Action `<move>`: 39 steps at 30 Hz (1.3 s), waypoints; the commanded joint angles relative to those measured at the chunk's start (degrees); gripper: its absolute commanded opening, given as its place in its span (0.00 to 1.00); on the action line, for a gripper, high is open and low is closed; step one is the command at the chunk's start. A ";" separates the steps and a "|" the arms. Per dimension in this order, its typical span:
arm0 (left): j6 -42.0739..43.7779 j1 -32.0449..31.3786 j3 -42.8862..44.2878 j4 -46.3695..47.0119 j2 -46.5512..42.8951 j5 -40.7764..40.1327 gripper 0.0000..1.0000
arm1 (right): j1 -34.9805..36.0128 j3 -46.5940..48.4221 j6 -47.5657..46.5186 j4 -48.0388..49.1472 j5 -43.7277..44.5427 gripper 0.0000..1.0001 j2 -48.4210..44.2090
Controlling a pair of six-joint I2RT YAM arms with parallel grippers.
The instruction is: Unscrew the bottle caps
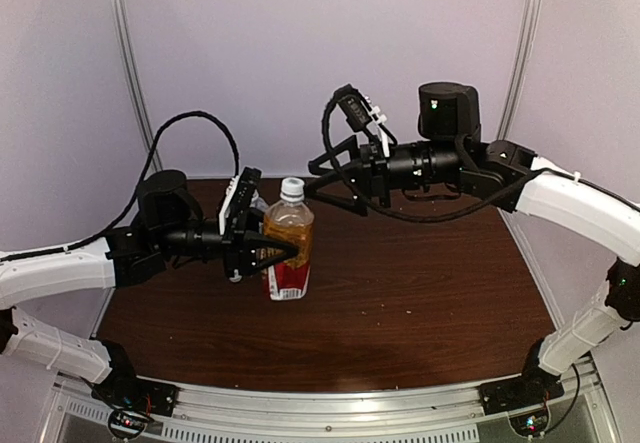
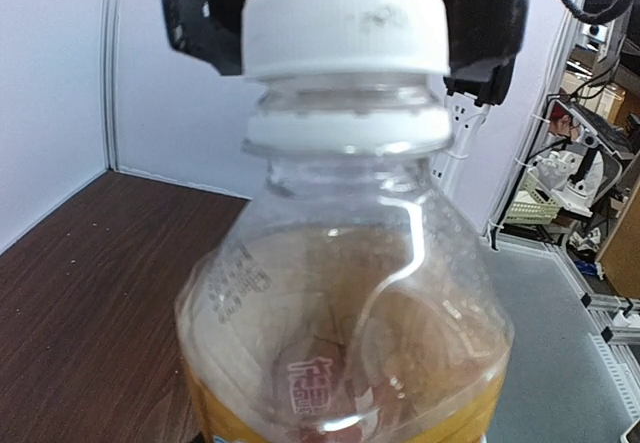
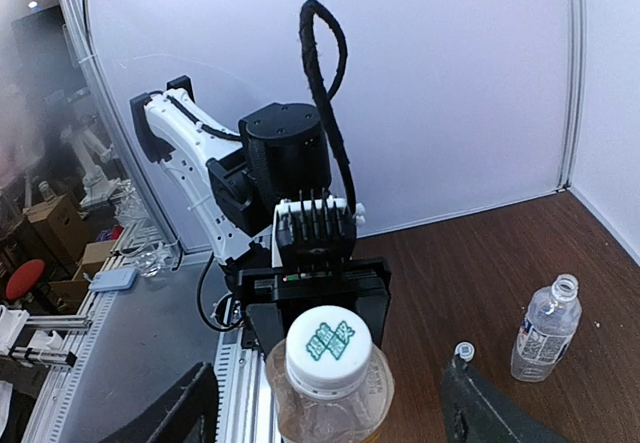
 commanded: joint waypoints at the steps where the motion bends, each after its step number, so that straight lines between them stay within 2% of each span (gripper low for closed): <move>1: 2.14 -0.23 2.30 -1.11 -0.75 -5.78 0.34 | 1.55 1.17 5.67 0.47 11.36 0.77 -2.20; 5: 2.18 -0.25 2.53 -1.71 -0.20 -7.80 0.34 | 3.34 2.95 11.79 1.08 20.13 0.79 -1.08; 10: 2.05 -0.24 3.42 -2.87 0.54 -9.97 0.34 | 6.05 7.41 14.01 -3.55 30.52 0.82 2.16; 14: 2.21 -0.25 3.48 -3.43 0.43 -11.82 0.34 | 7.46 9.28 14.58 -5.33 32.56 0.81 4.26; 32: 2.34 -0.25 2.53 -4.51 -1.08 -15.55 0.34 | 8.64 9.70 14.75 -6.39 32.38 0.42 6.48; 39: 2.33 -0.24 2.39 -4.35 -1.48 -15.80 0.34 | 8.59 9.21 14.52 -6.38 32.23 0.34 6.54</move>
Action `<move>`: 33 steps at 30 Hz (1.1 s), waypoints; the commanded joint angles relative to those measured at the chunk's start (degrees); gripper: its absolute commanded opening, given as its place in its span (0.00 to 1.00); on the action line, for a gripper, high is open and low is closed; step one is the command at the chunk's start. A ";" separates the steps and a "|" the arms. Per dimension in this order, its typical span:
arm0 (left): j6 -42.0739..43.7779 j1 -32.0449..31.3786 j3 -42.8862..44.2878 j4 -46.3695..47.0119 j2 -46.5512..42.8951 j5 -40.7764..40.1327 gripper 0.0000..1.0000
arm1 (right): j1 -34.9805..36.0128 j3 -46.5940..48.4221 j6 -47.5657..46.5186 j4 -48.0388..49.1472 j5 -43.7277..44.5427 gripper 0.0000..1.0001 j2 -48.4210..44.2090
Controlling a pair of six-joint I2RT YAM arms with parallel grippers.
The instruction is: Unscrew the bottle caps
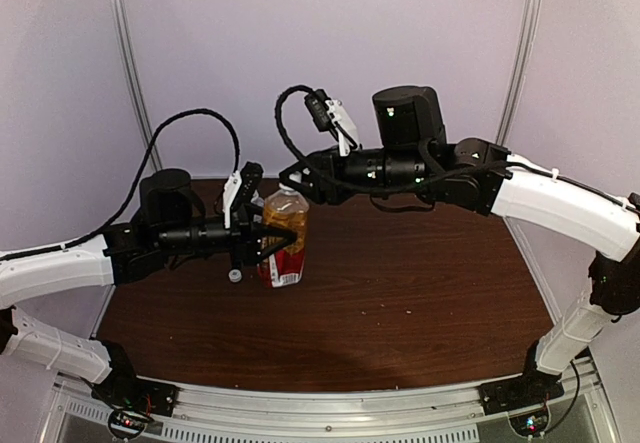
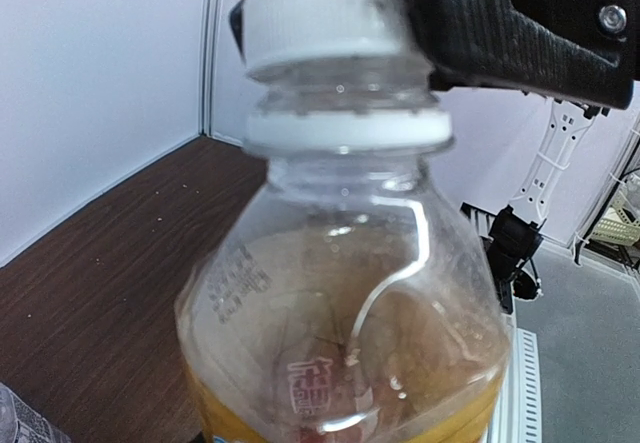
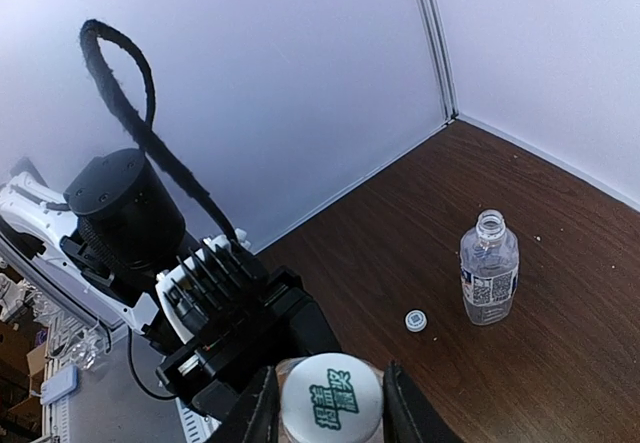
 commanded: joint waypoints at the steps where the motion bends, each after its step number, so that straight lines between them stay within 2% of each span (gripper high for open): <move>1: 1.02 -0.25 0.77 2.24 -1.39 -0.64 0.34 | 0.29 0.56 -0.14 0.24 0.47 0.33 0.12; 9: 1.08 -0.25 0.41 2.45 -1.65 -0.69 0.34 | -0.56 -1.51 -2.78 3.34 -2.72 0.20 -0.94; 11: 1.20 -0.25 0.13 2.72 -1.81 -0.33 0.34 | -1.80 -2.52 -3.95 4.90 -5.70 0.17 -1.33; 14: 1.63 -0.25 -0.40 3.34 -2.41 2.87 0.34 | -4.40 -4.57 -7.69 7.65 -15.67 0.15 -2.02; 20: 0.64 -0.24 -0.93 7.65 -2.58 20.14 0.35 | -9.02 -5.65 -19.71 7.77 -37.52 0.19 -2.01; 24: -2.46 -0.25 -1.73 11.79 -1.49 27.22 0.34 | -10.34 -4.83 -23.67 6.87 -45.98 0.21 -0.67; 28: -3.32 -0.25 -1.62 13.31 -0.47 29.12 0.34 | -10.92 -4.85 -24.06 7.37 -50.10 0.22 0.29; 33: -3.08 -0.23 -1.39 13.16 -0.51 28.07 0.34 | -10.87 -4.94 -22.58 7.33 -47.59 0.27 0.11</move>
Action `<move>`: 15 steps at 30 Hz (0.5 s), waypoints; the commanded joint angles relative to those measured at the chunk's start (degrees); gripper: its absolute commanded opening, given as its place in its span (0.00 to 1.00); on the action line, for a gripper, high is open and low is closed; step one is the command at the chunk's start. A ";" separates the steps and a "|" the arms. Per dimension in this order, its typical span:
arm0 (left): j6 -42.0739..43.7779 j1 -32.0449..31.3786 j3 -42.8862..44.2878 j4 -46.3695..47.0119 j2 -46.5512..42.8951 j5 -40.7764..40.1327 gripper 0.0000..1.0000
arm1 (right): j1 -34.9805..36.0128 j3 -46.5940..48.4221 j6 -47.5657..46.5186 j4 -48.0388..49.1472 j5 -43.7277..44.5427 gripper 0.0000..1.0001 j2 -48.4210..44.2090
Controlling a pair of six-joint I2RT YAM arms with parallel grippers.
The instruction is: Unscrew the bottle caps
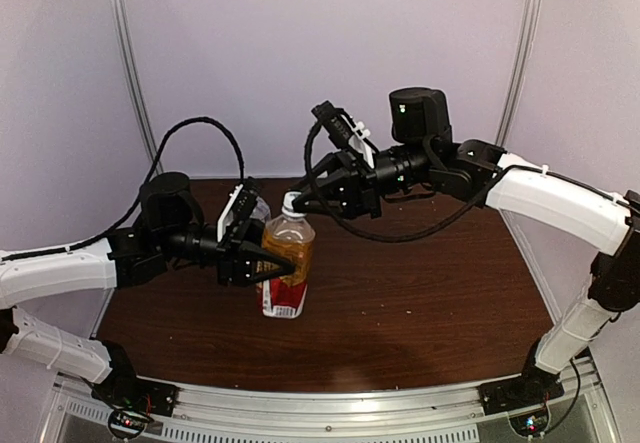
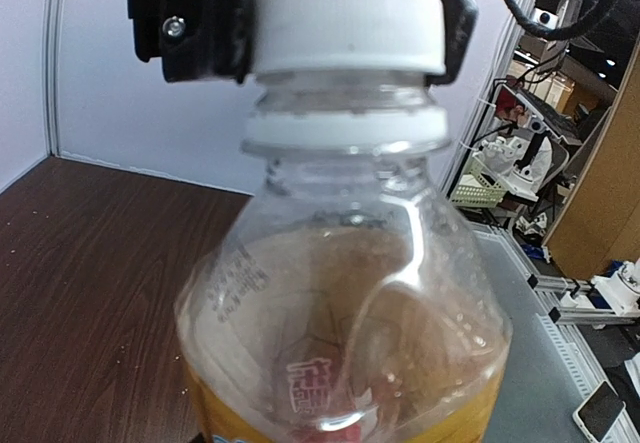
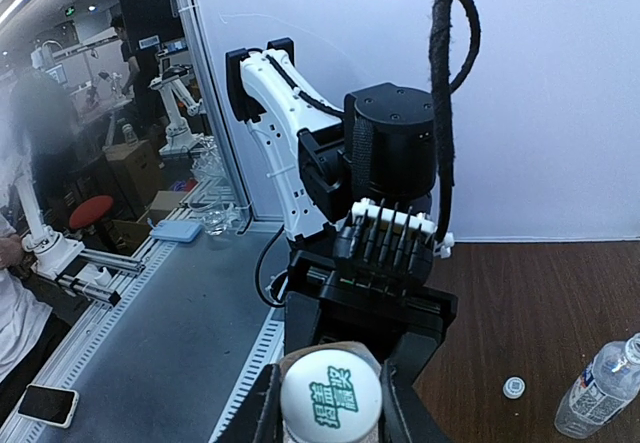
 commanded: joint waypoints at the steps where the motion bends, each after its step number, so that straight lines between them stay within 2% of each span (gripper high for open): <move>1: 0.35 -0.13 0.46 7.74 -1.12 4.45 0.34 | -1.61 -0.11 -0.57 -0.02 0.27 0.29 -0.25; 7: 1.07 -0.14 0.64 6.60 -1.24 2.22 0.34 | -1.53 -1.12 1.90 1.02 3.55 0.39 -1.25; 15: 2.17 -0.14 0.98 4.77 -1.77 -2.28 0.34 | -1.28 -2.57 2.52 1.36 5.75 0.57 -3.70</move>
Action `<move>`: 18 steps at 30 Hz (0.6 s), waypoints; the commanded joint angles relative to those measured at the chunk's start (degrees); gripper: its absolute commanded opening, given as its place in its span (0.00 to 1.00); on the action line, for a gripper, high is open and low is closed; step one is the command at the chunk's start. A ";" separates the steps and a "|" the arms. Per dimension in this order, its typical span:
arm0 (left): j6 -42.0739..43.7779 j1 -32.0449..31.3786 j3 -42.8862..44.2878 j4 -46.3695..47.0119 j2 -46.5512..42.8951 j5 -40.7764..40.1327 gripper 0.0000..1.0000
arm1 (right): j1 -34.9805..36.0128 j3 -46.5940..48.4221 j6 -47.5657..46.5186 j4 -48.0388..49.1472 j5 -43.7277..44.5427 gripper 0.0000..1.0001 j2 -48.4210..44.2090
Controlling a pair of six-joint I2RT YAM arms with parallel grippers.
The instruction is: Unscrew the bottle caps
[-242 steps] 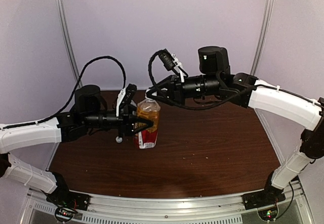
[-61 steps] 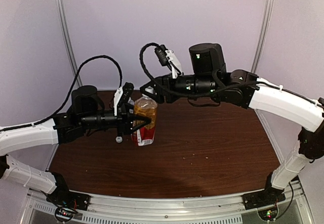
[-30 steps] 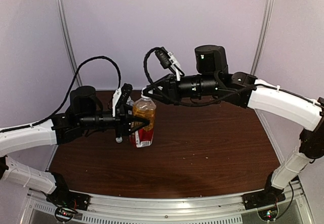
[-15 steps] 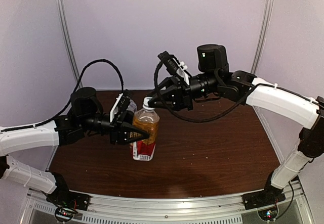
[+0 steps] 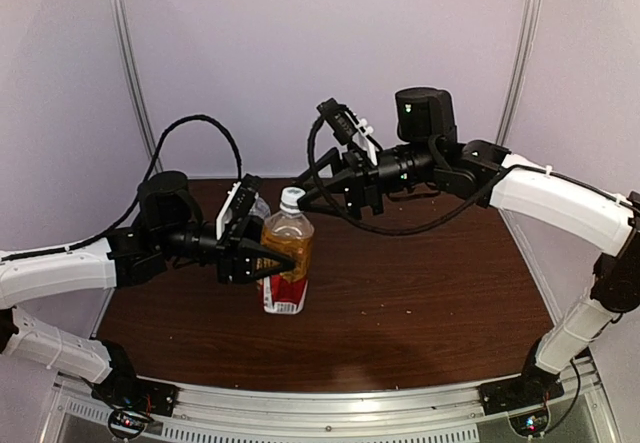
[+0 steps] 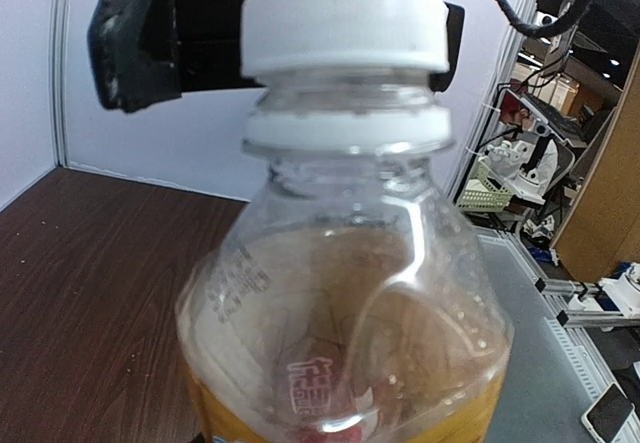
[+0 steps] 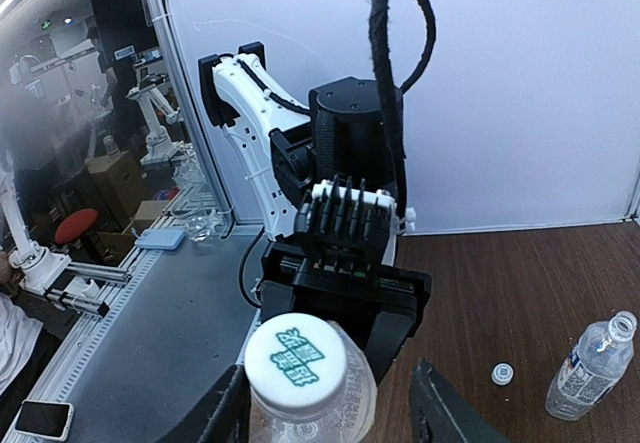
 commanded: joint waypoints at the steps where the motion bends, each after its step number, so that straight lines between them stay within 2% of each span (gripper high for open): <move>1: 2.09 -0.18 1.07 3.33 -1.80 -2.59 0.34 | -0.20 -1.75 1.89 0.78 4.00 0.60 -3.34; 8: 3.57 -0.24 2.21 0.01 -1.20 -8.37 0.34 | 1.87 -3.19 6.90 1.60 12.89 0.77 -7.41; 11: 3.62 -0.24 2.35 -0.62 -1.01 -10.81 0.34 | 3.63 -2.11 10.15 1.54 19.93 0.78 -7.98; 14: 3.56 -0.25 2.48 -1.16 -0.92 -13.34 0.34 | 5.52 -0.70 14.93 1.03 30.93 0.78 -7.41; 18: 3.62 -0.22 2.65 -2.05 -0.87 -16.40 0.34 | 8.49 2.93 17.51 -3.40 42.09 0.80 -4.83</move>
